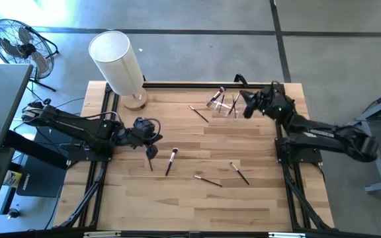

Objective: Pick & Place Makeup Brushes
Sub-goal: Put the black makeup brush into the transparent organizer

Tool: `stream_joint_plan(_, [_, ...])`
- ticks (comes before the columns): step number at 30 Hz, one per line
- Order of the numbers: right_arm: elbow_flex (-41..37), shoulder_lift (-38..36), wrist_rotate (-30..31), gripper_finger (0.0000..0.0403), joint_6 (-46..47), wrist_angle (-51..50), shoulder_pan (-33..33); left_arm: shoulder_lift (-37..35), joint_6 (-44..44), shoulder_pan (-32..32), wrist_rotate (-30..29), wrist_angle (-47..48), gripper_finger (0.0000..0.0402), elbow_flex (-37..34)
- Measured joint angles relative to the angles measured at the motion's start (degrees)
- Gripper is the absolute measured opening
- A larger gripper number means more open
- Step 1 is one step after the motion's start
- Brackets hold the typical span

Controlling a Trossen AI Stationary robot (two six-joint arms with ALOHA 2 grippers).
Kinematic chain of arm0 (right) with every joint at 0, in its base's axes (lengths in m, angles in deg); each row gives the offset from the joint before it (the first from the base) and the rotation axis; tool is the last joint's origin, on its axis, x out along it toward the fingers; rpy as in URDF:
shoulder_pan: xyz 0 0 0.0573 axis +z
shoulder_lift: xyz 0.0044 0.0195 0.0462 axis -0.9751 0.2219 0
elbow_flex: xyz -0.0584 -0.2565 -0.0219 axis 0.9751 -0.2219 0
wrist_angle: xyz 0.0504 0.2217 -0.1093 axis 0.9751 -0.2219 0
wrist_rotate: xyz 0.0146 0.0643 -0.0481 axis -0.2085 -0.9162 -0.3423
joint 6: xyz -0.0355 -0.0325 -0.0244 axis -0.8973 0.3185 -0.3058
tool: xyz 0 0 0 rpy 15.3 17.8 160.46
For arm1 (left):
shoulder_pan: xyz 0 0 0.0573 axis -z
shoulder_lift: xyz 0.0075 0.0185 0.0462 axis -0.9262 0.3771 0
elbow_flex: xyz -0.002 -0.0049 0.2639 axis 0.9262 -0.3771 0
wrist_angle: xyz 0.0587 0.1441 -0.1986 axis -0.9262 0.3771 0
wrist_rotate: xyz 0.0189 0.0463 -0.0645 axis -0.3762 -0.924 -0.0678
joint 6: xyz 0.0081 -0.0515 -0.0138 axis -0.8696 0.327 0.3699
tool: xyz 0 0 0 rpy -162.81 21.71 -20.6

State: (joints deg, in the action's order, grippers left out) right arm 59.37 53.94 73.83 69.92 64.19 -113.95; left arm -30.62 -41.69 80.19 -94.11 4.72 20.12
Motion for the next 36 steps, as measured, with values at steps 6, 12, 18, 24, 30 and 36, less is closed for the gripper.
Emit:
stream_joint_plan(6, [3.34,11.22,-9.88,0.0000,-7.68,7.69,-9.44,0.00,1.64,-3.89,1.78,-0.75,0.0000,0.00])
stream_joint_plan(12, [7.62,24.62,-15.53,0.0000,-9.97,11.65,-12.50,0.00,3.14,-5.86,2.59,-1.75,0.0000,0.00])
stream_joint_plan(18, [10.99,31.45,-16.67,0.0003,-9.47,10.88,-11.98,0.00,3.56,-5.97,2.87,-1.65,0.0000,0.00])
stream_joint_plan(24, [14.53,29.98,-16.52,0.0026,-13.07,-0.97,-11.92,0.02,3.61,-5.97,2.89,-1.62,0.0002,0.00])
stream_joint_plan(30, [19.44,28.13,-16.80,0.0054,-16.52,-14.35,-11.92,0.04,4.00,-5.97,2.44,-1.63,0.0042,0.00])
stream_joint_plan(36, [26.34,24.48,-21.31,0.0067,-15.33,-27.47,-10.69,0.04,4.04,-5.97,-0.62,-2.84,0.0097,0.00])
